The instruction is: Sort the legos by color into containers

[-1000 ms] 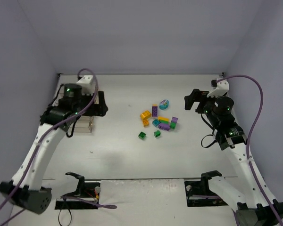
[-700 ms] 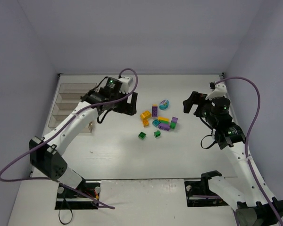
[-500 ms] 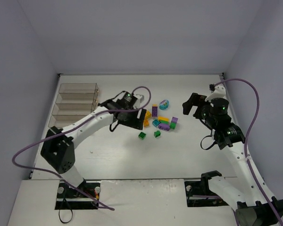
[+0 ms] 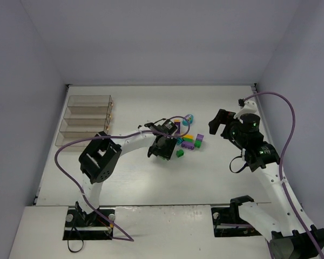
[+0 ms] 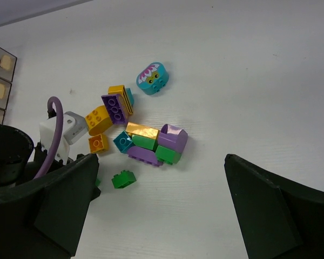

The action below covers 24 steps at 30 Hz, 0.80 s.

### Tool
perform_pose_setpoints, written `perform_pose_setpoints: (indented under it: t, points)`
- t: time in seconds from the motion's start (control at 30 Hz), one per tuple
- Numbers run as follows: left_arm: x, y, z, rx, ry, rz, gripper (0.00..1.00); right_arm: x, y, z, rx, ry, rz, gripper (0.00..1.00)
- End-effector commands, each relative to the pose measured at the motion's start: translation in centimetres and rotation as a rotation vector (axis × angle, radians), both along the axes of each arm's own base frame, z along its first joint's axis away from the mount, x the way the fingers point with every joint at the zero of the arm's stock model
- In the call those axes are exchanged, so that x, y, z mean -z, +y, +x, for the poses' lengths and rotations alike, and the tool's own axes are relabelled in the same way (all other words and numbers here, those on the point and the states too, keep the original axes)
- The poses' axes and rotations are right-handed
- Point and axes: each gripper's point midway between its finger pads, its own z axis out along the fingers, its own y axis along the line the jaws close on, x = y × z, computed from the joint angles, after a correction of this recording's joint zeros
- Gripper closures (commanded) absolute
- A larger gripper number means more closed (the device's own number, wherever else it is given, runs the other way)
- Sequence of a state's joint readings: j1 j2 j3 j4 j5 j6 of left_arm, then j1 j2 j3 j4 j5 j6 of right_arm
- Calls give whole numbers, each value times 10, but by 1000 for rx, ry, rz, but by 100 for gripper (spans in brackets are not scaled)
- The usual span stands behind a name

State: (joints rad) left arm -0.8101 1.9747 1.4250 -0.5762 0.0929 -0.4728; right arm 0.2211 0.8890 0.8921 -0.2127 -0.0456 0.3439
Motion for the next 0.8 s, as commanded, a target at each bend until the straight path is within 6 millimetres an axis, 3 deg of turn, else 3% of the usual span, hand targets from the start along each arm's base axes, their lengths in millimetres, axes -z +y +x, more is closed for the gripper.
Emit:
perform_pose_setpoints:
  t: [0.0,0.17,0.3,0.33,0.37,0.43,0.5,0.6,0.63,0.67,0.73,0.77]
  points:
    - [-20,-7,29,-47,-117,-22,47,-16,-3,2,11,-57,9,1]
    - [-20,-7,39,-43,-169,-15,48,-15,-4,-1,7,-56,-5,1]
    - [-22,-11,40,-16,-171,-21,72,-14,-5,-2,3,-53,-10,1]
    - [-23,-10,39,-13,-166,-20,84,-14,-5,-2,4,-53,-11,1]
    - [-25,-9,38,-10,-167,-16,90,-14,-5,-2,3,-53,-14,1]
    - [-36,-2,39,-19,-182,-15,100,-14,-5,-3,4,-55,-14,1]
    - [-51,9,46,-42,-205,-16,100,-15,-6,-4,6,-56,-14,0]
    - [-97,43,74,-114,-293,-24,100,-12,-6,-5,6,-50,-14,0]
    - [-125,55,89,-150,-362,-38,100,-11,-7,-5,9,-49,-16,0]
    - [-139,80,109,-195,-402,-27,100,-10,-7,-6,10,-49,-15,0]
    - [-169,109,136,-266,-494,-30,100,-10,-7,-7,12,-49,-9,0]
    - [-185,140,158,-325,-544,-19,100,-9,-7,-7,11,-46,-9,0]
